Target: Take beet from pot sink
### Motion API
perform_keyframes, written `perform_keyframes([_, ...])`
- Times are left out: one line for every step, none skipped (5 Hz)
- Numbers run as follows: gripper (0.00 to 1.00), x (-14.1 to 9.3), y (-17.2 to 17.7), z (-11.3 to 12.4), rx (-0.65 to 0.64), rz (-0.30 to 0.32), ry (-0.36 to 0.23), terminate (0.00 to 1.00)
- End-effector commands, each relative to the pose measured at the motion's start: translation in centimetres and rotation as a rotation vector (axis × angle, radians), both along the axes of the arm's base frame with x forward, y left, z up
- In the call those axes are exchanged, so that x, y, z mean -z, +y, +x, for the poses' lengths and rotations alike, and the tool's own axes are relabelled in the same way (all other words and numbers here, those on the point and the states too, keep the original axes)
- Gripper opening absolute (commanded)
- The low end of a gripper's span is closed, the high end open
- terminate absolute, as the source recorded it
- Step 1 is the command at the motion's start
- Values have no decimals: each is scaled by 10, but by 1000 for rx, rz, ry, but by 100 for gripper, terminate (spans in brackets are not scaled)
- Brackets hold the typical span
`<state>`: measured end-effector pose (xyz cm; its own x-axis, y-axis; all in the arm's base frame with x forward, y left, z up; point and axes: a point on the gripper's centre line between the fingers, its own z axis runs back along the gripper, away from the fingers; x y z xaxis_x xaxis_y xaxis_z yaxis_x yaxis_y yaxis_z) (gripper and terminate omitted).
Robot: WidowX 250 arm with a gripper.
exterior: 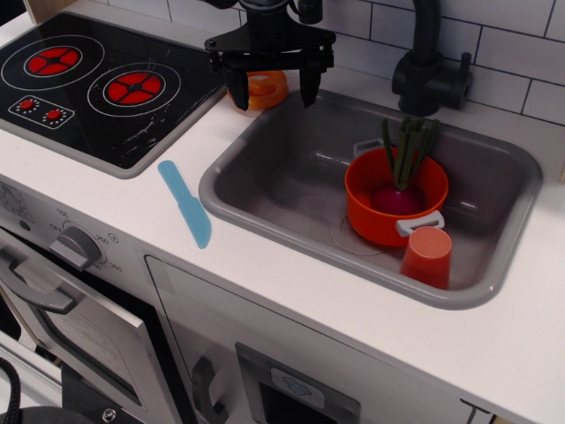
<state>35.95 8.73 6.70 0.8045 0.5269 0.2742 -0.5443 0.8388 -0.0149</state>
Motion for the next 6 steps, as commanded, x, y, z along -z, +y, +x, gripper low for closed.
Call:
perform_keyframes([100,0,0,0,0,0,0,0])
perform_keyframes([100,-15,-4,-8,63,-5,34,0])
perform_keyframes([100,-27,-13,-15,95,-38,59,0])
perform_keyframes([100,-28,-31,-15,244,-8,87,0])
perform_keyframes([100,-19,-59,-11,491,69,121,0])
perform_keyframes([100,-12,-83,-7,596,77,29,0])
